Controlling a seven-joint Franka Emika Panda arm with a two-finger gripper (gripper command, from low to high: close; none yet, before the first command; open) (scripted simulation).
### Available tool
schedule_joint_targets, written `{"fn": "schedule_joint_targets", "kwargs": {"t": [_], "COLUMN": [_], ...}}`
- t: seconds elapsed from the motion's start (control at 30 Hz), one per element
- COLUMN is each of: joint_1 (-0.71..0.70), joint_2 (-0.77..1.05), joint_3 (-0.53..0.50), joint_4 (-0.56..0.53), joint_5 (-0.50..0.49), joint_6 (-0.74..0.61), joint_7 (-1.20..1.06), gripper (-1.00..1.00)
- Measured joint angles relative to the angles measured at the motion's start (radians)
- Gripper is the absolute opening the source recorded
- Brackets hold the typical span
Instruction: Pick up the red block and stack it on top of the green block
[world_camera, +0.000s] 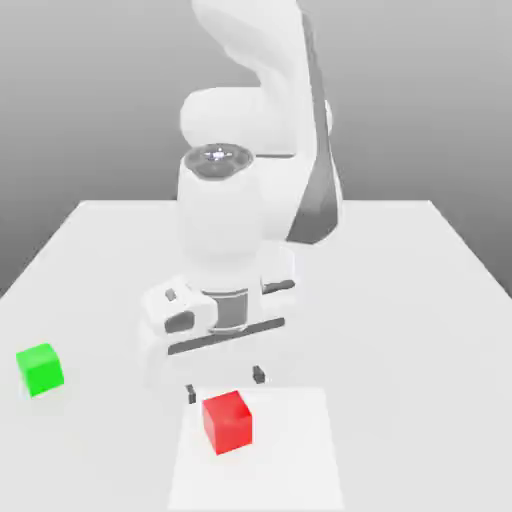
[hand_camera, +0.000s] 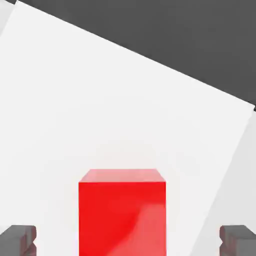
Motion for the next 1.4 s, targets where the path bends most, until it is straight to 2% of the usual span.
{"fn": "schedule_joint_targets", "kwargs": {"t": [0.07, 0.1, 0.33, 0.53, 0.87, 0.97, 1.03, 1.1, 1.17, 1.4], "joint_1": [-0.009, -0.011, -0.013, -0.012, -0.408, -0.500, -0.578, -0.675, -0.610, -0.618], "joint_2": [0.072, 0.095, 0.093, -0.098, -0.159, -0.169, -0.162, -0.137, -0.107, -0.014], "joint_3": [0.011, 0.014, 0.016, 0.005, -0.157, -0.233, -0.263, -0.215, -0.170, -0.142], "joint_4": [0.009, 0.012, 0.012, -0.016, 0.043, 0.064, 0.075, 0.081, 0.085, 0.092], "joint_5": [0.009, 0.012, 0.010, -0.026, -0.047, -0.046, -0.021, 0.030, 0.076, 0.163], "joint_6": [0.061, 0.080, 0.077, -0.086, -0.206, -0.237, -0.245, -0.234, -0.219, -0.147], "joint_7": [-0.008, -0.011, -0.009, 0.017, 0.379, 0.493, 0.527, 0.504, 0.474, 0.412], "gripper": [0.00, -1.00, -1.00, -1.00, -1.00, -1.00, -1.00, -1.00, -1.00, -1.00]}}
